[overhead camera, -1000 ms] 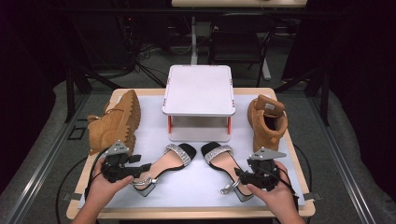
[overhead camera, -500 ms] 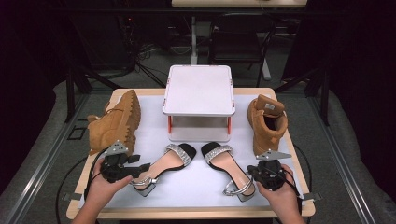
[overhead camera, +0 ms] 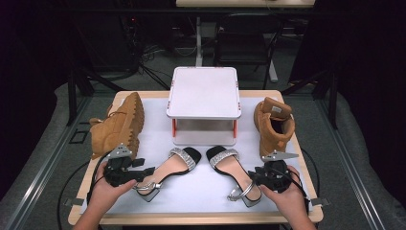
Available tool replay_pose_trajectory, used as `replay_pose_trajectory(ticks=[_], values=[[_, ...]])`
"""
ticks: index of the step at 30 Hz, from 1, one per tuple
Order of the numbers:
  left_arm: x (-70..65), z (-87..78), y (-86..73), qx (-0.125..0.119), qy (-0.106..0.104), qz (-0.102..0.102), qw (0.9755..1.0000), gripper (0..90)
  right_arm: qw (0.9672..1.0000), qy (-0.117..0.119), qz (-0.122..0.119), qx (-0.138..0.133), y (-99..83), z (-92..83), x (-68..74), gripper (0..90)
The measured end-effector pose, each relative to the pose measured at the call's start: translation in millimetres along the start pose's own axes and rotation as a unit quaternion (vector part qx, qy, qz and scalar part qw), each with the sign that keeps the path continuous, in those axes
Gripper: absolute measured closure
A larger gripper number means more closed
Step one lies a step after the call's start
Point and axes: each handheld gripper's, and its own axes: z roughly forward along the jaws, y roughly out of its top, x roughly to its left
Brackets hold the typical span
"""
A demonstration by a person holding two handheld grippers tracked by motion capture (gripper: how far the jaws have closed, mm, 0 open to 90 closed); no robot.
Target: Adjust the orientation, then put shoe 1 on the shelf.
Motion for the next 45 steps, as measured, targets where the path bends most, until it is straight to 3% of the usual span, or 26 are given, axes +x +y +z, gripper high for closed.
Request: replay_pose_trajectory(ticks=[2, 5, 8, 9, 15, 19, 25, 26, 30, 34, 45], values=[[-0.1, -0.3, 0.2, 0.0, -0.001, 0.001, 1.0, 40.4, 0.9999, 0.005, 0.004, 0.016, -2.6, 2.9, -1.3, 64.7], [1.4, -0.2, 0.2, 0.0, 0.0, -0.001, 1.0, 40.3, 0.9995, 0.006, 0.004, 0.029, -6.8, 4.0, -1.5, 74.4], [2.2, -0.2, 1.1, 0.004, -0.001, 0.002, 1.0, 40.4, 0.9997, -0.002, 0.002, 0.024, -8.3, 2.0, -1.3, 87.4], [1.8, -0.1, 1.5, 0.005, -0.001, 0.001, 1.0, 40.4, 0.9995, -0.014, -0.004, 0.027, -8.3, 2.2, -1.4, 87.6], [3.3, 0.4, 5.9, 0.012, -0.01, 0.004, 0.9999, 40.5, 0.9992, -0.009, -0.014, 0.036, -6.0, 3.3, -4.7, 88.2], [4.8, 2.3, 8.0, 0.013, -0.016, -0.002, 0.9998, 40.7, 0.9991, -0.023, -0.021, 0.029, -4.1, 4.1, -7.8, 88.2], [6.9, 5.3, 9.3, 0.023, -0.016, 0.005, 0.9996, 43.4, 0.999, -0.022, -0.024, 0.03, -1.3, 4.9, -15.7, 87.6], [6.5, 5.8, 9.3, 0.023, -0.015, 0.004, 0.9996, 43.4, 0.9989, -0.023, -0.026, 0.03, -0.8, 4.8, -15.6, 86.9], [5.7, 5.6, 11.6, 0.037, -0.009, 0.014, 0.9992, 42.8, 0.9987, -0.018, -0.044, 0.019, 4.7, 0.3, -13.0, 63.4], [5.5, 6.2, 14.4, 0.052, -0.006, 0.012, 0.9986, 40.7, 0.9973, -0.024, -0.064, 0.027, 12.1, -3.9, -9.6, 53.7], [2.2, 9.5, 26.3, 0.104, -0.005, 0.026, 0.9942, 38.5, 0.993, -0.016, -0.103, 0.055, 31.4, -7.0, 2.7, 48.2]])
